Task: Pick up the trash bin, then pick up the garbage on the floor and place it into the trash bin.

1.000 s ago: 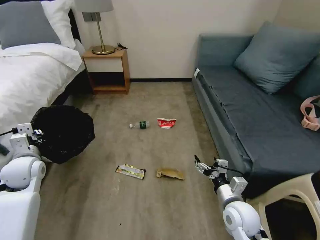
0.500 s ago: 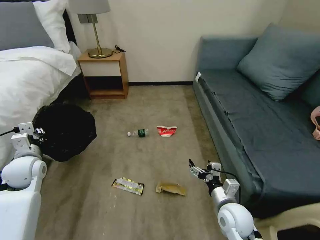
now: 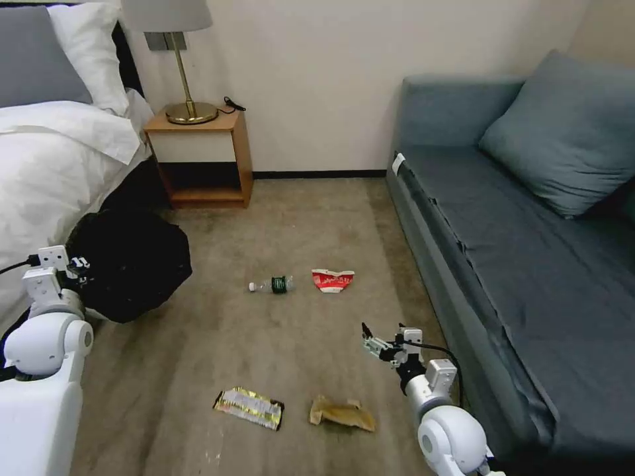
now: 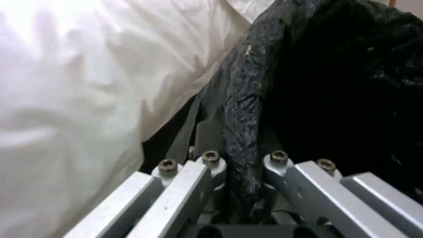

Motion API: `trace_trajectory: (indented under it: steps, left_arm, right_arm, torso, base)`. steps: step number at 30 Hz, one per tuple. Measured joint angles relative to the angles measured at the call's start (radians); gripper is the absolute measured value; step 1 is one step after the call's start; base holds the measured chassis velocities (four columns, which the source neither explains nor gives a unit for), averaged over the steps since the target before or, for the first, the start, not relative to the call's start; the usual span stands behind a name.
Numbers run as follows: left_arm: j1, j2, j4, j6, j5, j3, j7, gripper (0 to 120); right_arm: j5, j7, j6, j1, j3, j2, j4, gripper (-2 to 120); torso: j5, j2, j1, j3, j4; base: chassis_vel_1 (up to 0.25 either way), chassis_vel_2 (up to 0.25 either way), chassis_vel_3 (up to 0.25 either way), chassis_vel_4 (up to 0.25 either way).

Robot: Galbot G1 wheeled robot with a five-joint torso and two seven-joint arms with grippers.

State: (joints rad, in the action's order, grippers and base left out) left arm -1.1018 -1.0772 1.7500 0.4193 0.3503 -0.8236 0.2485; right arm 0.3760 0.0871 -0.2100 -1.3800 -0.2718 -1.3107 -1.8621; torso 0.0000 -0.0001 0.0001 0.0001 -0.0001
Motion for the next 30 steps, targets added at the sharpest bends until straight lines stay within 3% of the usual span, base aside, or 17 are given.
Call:
trace_trajectory:
  steps: [11, 16, 20, 23, 30]
  left_arm:
    - [-0.008, -0.003, 0.005, -0.004, -0.007, -0.001, -0.011, 4]
    - [-0.012, -0.01, 0.028, -0.002, -0.024, 0.002, -0.022, 4]
    - [-0.013, -0.018, 0.038, 0.002, -0.036, 0.003, -0.022, 4]
    - [-0.013, -0.031, 0.058, 0.007, -0.049, 0.002, -0.019, 4]
    - [-0.001, -0.048, 0.07, 0.021, -0.064, 0.017, -0.012, 4]
  right_arm:
    - [0.035, -0.057, 0.001, 0.25, 0.314, 0.182, 0.177, 100]
    - [0.097, -0.154, 0.008, 0.434, 0.553, 0.24, 0.302, 100]
    - [0.124, -0.181, 0.008, 0.523, 0.675, 0.239, 0.351, 100]
    - [0.173, -0.213, 0.008, 0.712, 0.877, 0.196, 0.428, 100]
    - [0.21, -0.272, 0.0, 0.821, 1.002, 0.102, 0.509, 100]
  torso:
    - [0.0, 0.0, 0.0, 0.0, 0.0003]
    - [0.0, 0.0, 0.0, 0.0, 0.0]
    - [0.0001, 0.0, 0.0, 0.0, 0.0]
    - [-0.0005, 0.0, 0.0, 0.0, 0.0001]
    - [-0.0002, 0.0, 0.0, 0.0, 0.0005]
  base:
    - [-0.019, 0.013, 0.022, -0.015]
    - [0.0, 0.0, 0.0, 0.0]
    - [0.0, 0.0, 0.0, 0.0]
    - [0.0, 0.0, 0.0, 0.0]
    - [0.0, 0.0, 0.0, 0.0]
